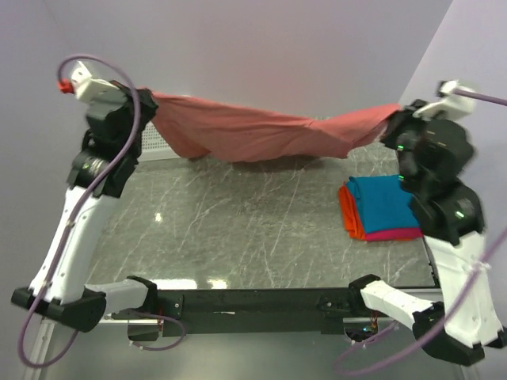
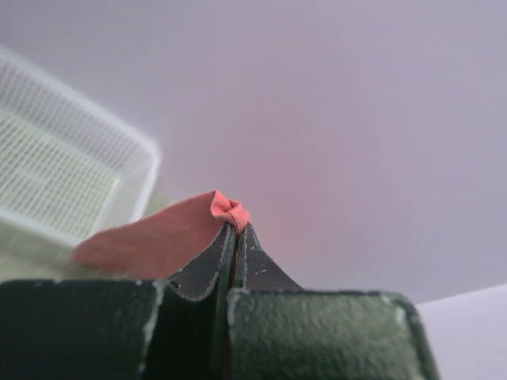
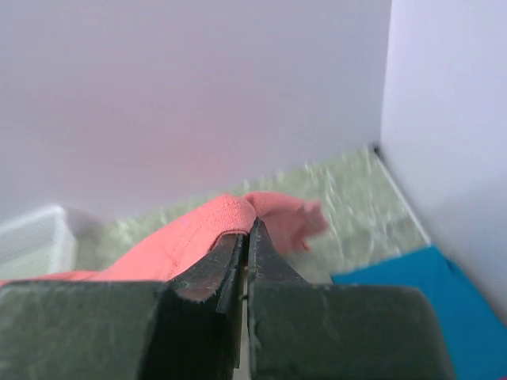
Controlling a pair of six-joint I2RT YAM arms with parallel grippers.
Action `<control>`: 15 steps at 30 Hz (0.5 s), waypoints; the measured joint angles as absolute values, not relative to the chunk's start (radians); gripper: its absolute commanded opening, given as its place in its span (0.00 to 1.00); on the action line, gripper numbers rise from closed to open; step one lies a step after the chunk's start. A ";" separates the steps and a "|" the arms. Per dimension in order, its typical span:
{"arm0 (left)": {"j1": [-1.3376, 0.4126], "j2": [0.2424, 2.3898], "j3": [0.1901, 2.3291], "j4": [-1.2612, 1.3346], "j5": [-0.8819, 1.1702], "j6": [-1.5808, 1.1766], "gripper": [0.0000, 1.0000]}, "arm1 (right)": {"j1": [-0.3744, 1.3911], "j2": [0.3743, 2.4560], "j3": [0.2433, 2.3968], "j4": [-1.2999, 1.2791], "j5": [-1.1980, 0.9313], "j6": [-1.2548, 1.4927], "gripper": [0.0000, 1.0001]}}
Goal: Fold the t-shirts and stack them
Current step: Fold the tshirt
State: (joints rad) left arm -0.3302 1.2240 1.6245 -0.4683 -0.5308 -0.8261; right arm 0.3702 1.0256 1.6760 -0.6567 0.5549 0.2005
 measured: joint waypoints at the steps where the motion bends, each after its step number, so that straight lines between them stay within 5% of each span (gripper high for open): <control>1: -0.339 1.205 1.648 -0.459 -0.533 -0.805 0.01 | 0.370 1.016 1.709 -0.661 0.545 0.189 0.00; 15: -0.360 0.954 1.940 -0.403 -0.386 -0.601 0.01 | 0.370 0.881 2.185 -0.750 0.184 0.095 0.00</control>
